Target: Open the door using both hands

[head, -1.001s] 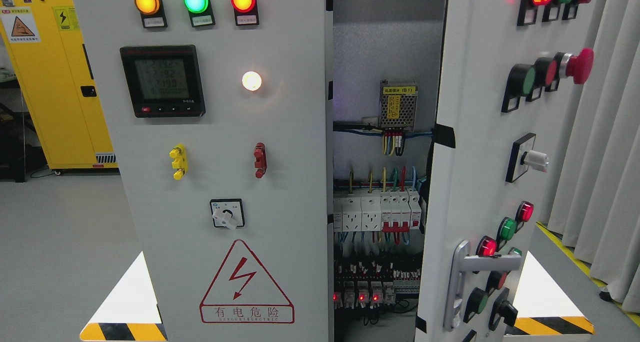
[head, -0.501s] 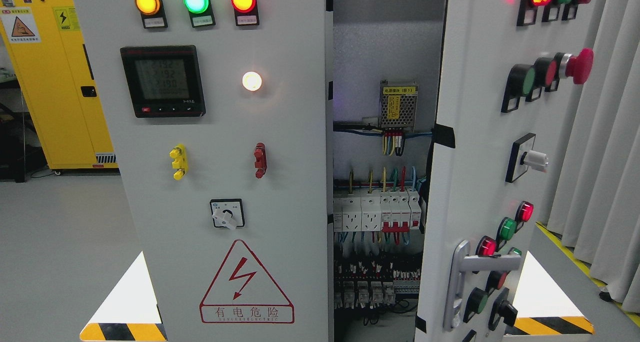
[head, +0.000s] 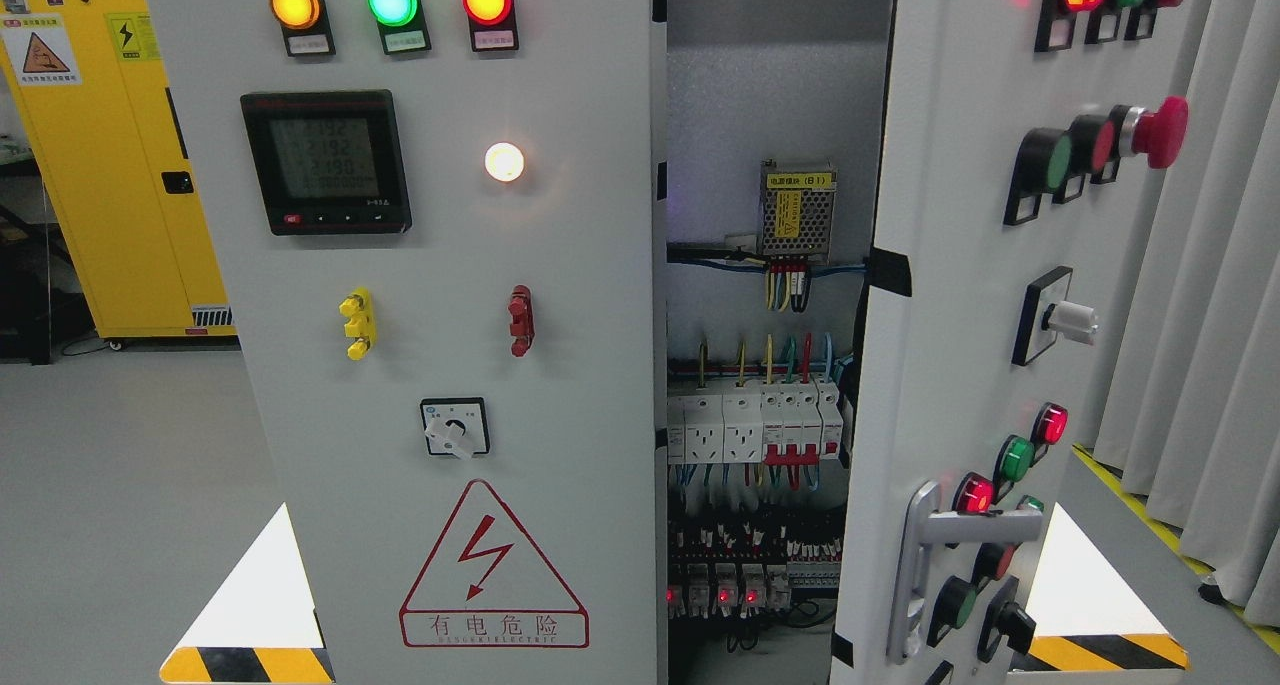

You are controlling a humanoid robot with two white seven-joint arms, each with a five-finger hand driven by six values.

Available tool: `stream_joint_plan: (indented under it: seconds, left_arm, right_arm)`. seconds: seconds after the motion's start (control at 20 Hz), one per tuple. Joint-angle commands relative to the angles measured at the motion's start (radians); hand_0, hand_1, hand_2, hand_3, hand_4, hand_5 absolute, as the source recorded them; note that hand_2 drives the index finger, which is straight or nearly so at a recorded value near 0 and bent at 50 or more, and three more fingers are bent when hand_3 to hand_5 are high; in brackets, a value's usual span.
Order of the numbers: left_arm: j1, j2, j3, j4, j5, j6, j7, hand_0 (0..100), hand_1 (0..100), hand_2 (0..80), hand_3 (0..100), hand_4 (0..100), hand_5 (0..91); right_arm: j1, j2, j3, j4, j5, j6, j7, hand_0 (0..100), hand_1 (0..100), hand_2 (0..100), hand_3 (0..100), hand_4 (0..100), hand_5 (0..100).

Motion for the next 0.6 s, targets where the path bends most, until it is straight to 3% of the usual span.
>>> stream_joint_plan:
  seconds: [0.0, 0.1, 0.2, 0.55]
  left_arm:
    - [0.01, 0.097, 0.107, -0.566, 0.174, 0.126, -0.016, 12, 56, 0.0, 0, 0, 0.0]
    - [0.007, 0.113, 0.104, -0.601, 0.175, 0.126, -0.135, 12, 56, 0.0, 0, 0, 0.0]
    - [0.002, 0.131, 0.099, -0.642, 0.178, 0.126, -0.198, 12, 56, 0.0, 0, 0, 0.0]
    - [-0.159, 0.206, -0.027, -0.707, 0.206, 0.126, -0.197, 12, 56, 0.0, 0, 0, 0.0]
  right_arm:
    - [0.006, 0.018, 0.023, 0.0, -0.026, 0.0, 0.0, 0, 50, 4, 0, 0, 0]
    - [0.006, 0.018, 0.023, 0.0, -0.026, 0.0, 0.0, 0, 50, 4, 0, 0, 0]
    - [0.006, 0.018, 0.023, 0.001, -0.028, 0.0, 0.0, 0, 50, 4, 0, 0, 0]
    - [0.006, 0.018, 0.023, 0.0, -0.028, 0.0, 0.0, 0, 50, 4, 0, 0, 0]
